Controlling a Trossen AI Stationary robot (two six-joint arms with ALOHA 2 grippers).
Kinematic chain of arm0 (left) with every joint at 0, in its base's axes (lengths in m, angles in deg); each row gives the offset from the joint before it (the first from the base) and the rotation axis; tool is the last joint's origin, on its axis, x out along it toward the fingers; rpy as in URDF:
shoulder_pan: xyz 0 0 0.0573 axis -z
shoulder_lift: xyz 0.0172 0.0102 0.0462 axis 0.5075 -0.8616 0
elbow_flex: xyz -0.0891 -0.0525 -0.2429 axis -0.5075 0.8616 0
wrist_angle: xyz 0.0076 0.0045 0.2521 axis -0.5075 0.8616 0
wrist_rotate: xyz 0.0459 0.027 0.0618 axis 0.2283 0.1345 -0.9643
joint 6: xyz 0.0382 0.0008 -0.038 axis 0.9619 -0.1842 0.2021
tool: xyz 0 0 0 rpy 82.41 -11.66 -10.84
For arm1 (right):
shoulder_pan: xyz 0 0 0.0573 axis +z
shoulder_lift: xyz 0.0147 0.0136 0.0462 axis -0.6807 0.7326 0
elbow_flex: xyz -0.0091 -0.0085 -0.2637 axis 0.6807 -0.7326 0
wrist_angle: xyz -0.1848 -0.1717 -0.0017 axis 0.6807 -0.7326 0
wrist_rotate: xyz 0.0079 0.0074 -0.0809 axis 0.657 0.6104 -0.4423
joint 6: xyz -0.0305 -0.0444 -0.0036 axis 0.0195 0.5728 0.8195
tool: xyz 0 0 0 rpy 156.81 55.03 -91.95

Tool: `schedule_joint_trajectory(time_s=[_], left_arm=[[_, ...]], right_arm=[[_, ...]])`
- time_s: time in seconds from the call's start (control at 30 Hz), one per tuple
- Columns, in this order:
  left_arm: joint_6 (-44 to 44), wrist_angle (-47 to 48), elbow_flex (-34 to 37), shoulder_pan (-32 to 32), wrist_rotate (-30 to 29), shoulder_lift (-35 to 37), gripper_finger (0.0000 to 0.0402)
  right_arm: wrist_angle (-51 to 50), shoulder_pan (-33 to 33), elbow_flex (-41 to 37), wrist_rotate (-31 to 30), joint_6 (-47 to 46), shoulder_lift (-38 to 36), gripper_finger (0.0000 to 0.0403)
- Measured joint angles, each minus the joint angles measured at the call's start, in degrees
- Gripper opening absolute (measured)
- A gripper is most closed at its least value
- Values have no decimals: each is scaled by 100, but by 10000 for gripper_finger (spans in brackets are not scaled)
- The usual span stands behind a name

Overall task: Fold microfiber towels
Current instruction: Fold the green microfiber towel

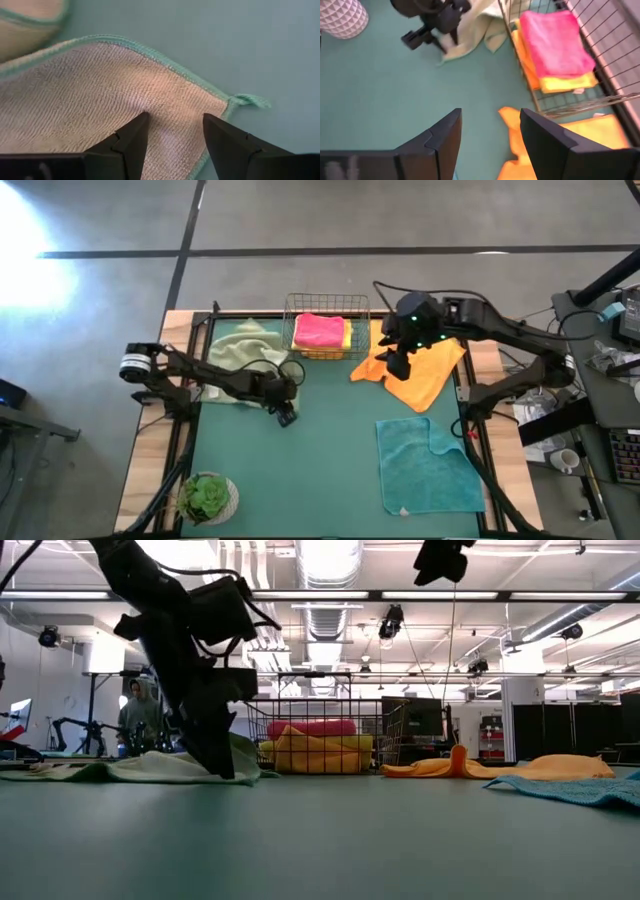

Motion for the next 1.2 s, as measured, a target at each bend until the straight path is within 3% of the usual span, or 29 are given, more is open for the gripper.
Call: schedule_joint_trajectory(time_s=[0.23,0.4,0.63,0.83,0.93,1.2], left_arm=[[-337,-835,-50,313,658,-48,173],[-769,-1008,-156,484,743,-159,173],[-720,-898,-739,620,759,46,173],[-414,765,-1312,642,349,481,173],[-398,1612,-1475,663,30,751,173],[-455,3315,-1491,857,-345,1492,173]], right_arm=[[-24,-2,0,-413,359,-240,192],[-27,-2,0,-418,513,-246,192],[-17,0,-102,-357,638,-130,192],[171,14,-574,-21,361,-40,192],[735,112,-941,265,139,-21,192],[2614,611,-2028,308,-483,-22,192]])
